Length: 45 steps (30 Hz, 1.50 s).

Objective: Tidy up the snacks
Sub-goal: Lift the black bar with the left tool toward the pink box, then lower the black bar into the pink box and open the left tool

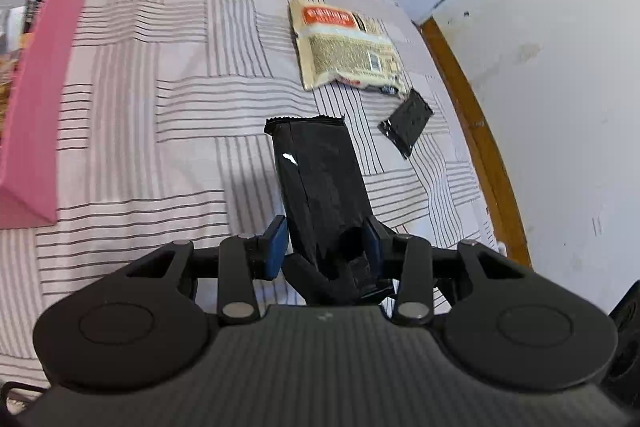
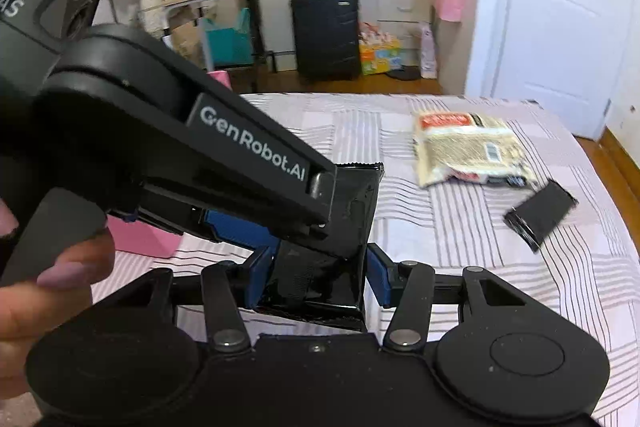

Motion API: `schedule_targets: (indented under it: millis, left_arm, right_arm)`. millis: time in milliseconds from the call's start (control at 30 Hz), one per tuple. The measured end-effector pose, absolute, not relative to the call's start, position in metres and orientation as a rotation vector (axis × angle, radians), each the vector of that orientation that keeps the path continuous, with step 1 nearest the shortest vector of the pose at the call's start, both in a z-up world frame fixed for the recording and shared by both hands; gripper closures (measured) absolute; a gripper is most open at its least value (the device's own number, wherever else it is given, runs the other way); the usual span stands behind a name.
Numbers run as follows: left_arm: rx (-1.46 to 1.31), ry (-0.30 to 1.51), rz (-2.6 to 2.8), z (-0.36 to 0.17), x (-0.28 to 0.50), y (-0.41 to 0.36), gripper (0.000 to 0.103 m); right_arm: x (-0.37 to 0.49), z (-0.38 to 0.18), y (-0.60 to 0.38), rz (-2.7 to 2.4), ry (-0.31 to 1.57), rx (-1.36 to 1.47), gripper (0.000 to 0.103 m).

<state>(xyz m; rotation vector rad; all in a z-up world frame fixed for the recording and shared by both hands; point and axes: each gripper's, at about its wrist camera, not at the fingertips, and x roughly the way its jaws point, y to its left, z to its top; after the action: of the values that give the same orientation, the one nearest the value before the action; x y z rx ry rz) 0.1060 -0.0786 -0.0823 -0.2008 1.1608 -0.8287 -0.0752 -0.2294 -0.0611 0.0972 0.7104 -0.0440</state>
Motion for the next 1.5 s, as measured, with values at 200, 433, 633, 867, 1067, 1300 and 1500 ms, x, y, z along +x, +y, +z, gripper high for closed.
schedule_targets:
  millis: [200,433,633,867,1067,1300,1500]
  left_arm:
    - [-0.249,1.105,-0.819,-0.072,0.107,-0.044,0.065]
    - [-0.334,1.126,-0.818,-0.079,0.123,-0.009,0.065]
    - [-0.348,1.038,-0.761,-0.064,0.131,0.022,0.065]
    - [-0.422,0.977,-0.657,-0.070,0.150,0.069,0.064]
    - [-0.447,0.940,-0.562,-0.079,0.171,0.095,0.064]
    - [-0.431,0.963,-0.486,-0.098,0.194,0.110,0.064]
    - [-0.331,0.988,-0.382,-0.097,0.208,0.102,0.060]
  right_arm:
    - [-0.071,-0.043,-0.207,0.007,0.703,0.052,0.047]
    - [-0.061,-0.033,-0.180,0.075,0.725,-0.050,0.047]
    - [-0.035,-0.020,-0.159,0.118,0.702,-0.093,0.049]
    - [0.000,-0.019,-0.126,0.207,0.644,-0.095,0.050]
    - [0.028,-0.027,-0.104,0.275,0.621,-0.090,0.050]
    - [0.053,-0.048,-0.088,0.327,0.647,-0.072,0.050]
    - [0.067,-0.057,-0.086,0.322,0.655,-0.046,0.042]
